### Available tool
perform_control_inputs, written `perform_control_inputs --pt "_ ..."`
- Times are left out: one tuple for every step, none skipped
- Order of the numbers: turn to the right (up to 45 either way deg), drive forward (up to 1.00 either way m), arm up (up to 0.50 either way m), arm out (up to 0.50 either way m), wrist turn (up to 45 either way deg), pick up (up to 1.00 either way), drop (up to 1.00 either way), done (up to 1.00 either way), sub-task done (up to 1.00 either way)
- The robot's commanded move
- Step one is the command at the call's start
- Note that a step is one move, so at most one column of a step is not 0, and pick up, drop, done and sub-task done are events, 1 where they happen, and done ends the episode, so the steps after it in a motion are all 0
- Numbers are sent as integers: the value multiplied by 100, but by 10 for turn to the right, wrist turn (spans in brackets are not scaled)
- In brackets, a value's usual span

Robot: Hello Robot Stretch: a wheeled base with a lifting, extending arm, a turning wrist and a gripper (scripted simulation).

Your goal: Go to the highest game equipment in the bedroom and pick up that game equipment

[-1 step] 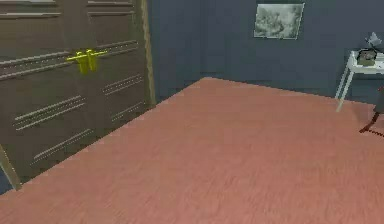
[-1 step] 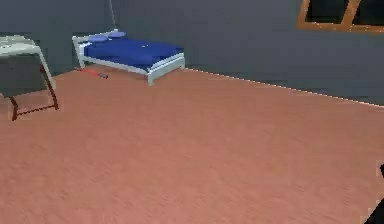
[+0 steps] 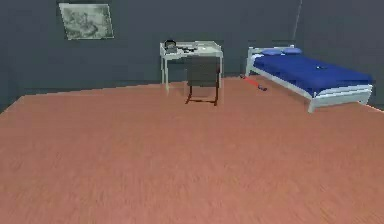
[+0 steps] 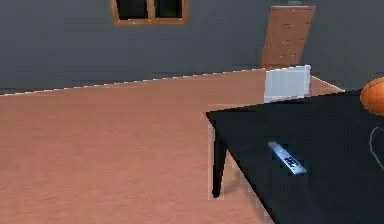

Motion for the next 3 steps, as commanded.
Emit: perform_control_inputs --pt "450 0 0 0 0 0 0 0 0" --pt "240 0 0 0 0 0 0 0 0" --pt "0 100 0 0 0 0 0 0 0"
